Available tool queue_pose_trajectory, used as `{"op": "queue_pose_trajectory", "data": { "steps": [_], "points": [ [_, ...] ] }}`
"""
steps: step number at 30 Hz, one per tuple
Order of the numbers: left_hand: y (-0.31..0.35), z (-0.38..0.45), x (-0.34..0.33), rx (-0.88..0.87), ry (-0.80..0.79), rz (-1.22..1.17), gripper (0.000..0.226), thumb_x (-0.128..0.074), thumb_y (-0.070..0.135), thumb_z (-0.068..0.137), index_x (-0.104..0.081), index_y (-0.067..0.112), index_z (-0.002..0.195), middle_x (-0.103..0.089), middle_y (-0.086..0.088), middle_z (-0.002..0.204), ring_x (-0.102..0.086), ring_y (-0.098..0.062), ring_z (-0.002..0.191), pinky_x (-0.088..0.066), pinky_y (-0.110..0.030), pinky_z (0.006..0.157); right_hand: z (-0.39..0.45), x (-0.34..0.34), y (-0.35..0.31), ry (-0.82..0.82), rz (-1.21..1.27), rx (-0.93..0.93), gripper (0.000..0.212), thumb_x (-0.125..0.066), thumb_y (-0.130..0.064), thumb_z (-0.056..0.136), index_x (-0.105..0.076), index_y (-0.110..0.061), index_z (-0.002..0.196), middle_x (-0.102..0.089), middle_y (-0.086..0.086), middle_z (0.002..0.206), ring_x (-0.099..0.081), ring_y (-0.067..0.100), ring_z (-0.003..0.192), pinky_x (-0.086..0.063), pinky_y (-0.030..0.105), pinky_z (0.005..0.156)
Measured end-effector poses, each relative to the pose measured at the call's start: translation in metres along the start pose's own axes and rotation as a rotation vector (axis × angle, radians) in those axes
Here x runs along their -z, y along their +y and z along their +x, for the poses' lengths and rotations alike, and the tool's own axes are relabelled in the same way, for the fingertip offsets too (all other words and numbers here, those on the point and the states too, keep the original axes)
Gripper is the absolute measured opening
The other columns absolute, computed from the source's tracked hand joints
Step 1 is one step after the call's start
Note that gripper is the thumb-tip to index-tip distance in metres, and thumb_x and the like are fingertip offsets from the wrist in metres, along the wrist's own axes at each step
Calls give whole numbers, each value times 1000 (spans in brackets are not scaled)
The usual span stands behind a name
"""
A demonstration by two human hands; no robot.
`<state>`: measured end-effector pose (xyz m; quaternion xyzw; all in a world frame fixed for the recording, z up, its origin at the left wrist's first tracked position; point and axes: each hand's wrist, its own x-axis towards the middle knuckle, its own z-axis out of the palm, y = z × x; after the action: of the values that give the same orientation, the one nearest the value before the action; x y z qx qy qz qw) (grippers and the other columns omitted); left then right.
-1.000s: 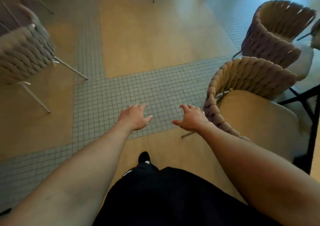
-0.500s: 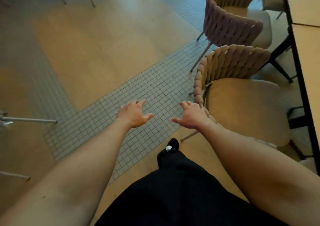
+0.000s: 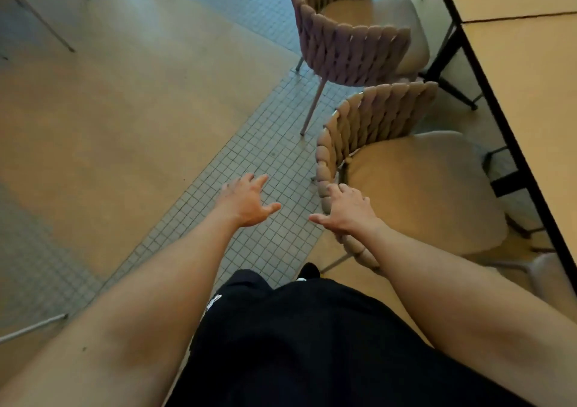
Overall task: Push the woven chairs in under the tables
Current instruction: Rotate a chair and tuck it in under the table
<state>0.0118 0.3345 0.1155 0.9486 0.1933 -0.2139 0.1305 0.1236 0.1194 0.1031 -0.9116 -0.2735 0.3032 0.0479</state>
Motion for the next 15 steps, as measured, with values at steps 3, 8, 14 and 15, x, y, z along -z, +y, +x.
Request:
{"op": "queue_pose_trajectory", "data": {
  "steps": [3, 8, 14, 15],
  "points": [
    [7, 33, 6, -69, -18, 64, 89, -46, 76, 88, -21, 28, 159, -30, -8, 161, -29, -27, 148, -29, -54, 118, 10, 1, 9, -22, 46, -83, 92, -61, -75, 83, -34, -21, 153, -38, 7, 155, -35, 33, 143, -33, 59, 114],
    [19, 91, 17, -209, -64, 139, 94, -48, 78, 85, -20, 27, 159, -24, -10, 164, -25, -30, 150, -27, -56, 119, 26, 4, 22, -63, 138, -207, 93, -61, -74, 84, -31, -20, 154, -34, 8, 157, -31, 34, 145, -30, 62, 115],
    [44, 159, 38, -422, -118, 269, 94, -49, 78, 86, -17, 29, 159, -19, -11, 166, -22, -33, 150, -23, -56, 121, 44, 7, 32, -69, 271, -401, 91, -61, -74, 83, -34, -20, 151, -33, 11, 157, -30, 37, 144, -29, 60, 114],
    [47, 169, 42, -462, -126, 289, 93, -49, 77, 86, -17, 30, 159, -19, -11, 166, -22, -33, 150, -22, -56, 121, 47, 7, 31, -66, 293, -437, 93, -62, -74, 83, -33, -21, 153, -31, 11, 159, -29, 37, 145, -27, 61, 116]
  ]
}}
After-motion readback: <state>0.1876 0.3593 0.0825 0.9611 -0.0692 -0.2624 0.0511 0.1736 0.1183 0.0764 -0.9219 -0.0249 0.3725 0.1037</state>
